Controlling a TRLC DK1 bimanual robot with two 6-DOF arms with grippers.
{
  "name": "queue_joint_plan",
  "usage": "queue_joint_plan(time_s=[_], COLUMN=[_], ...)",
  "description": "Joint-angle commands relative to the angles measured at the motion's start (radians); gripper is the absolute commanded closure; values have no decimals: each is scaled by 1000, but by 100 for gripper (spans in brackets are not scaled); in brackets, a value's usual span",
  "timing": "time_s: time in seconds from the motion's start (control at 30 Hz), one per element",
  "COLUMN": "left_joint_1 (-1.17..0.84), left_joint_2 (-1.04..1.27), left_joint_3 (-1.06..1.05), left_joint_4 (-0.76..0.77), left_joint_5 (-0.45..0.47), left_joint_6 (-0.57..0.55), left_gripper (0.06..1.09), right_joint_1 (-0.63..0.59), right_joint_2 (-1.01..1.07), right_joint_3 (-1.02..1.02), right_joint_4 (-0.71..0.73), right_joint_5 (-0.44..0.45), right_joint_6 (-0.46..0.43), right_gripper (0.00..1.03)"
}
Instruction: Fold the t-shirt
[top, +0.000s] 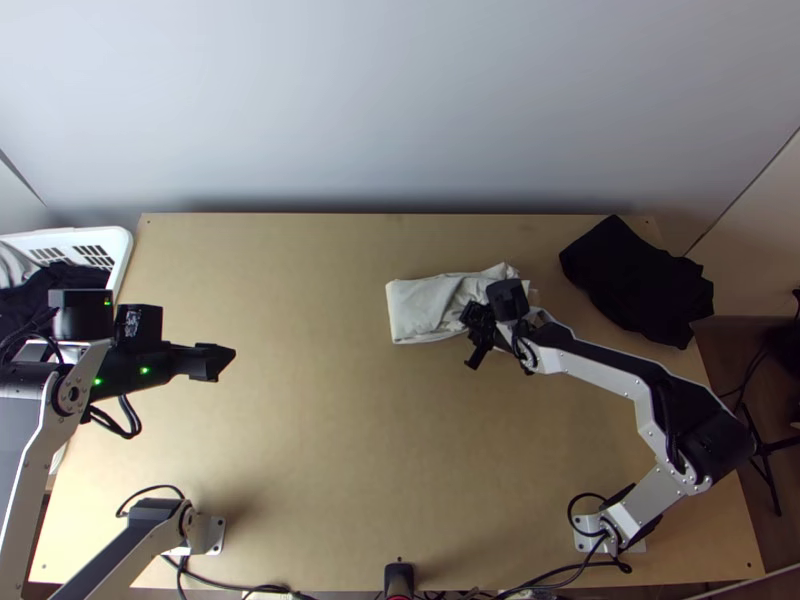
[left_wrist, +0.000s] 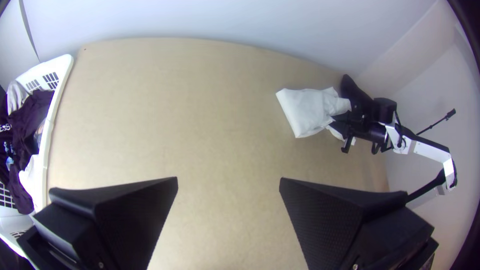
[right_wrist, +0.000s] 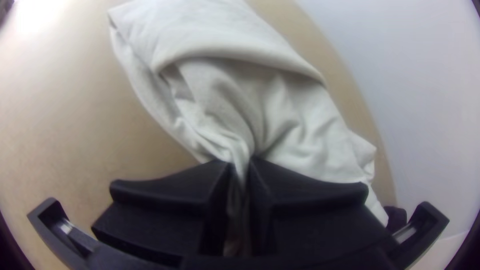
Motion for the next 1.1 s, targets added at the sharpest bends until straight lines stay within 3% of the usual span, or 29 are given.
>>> queue_joint_plan(time_s=[0.0,0.23,0.47,0.77,0.97,1.07], left_joint_1=[5,8,17,34,34,34], left_joint_2=[-13,-13,-13,-32,-38,-41], left_joint_3=[4,10,17,1,-13,-18], left_joint_4=[-5,-1,5,-2,-2,-4], left_joint_5=[-1,0,0,-3,-3,-4], left_joint_6=[3,3,-1,3,8,8], left_gripper=[10,10,10,10,10,10], right_joint_1=[-31,-73,-225,-557,-857,-951], right_joint_2=[-50,-240,-387,-509,-414,-326], right_joint_3=[35,66,132,271,429,509], right_joint_4=[-69,-144,-221,-331,-363,-371], right_joint_5=[3,3,-13,-166,-335,-385], right_joint_6=[115,198,276,328,284,245], right_gripper=[100,100,100,100,100,100])
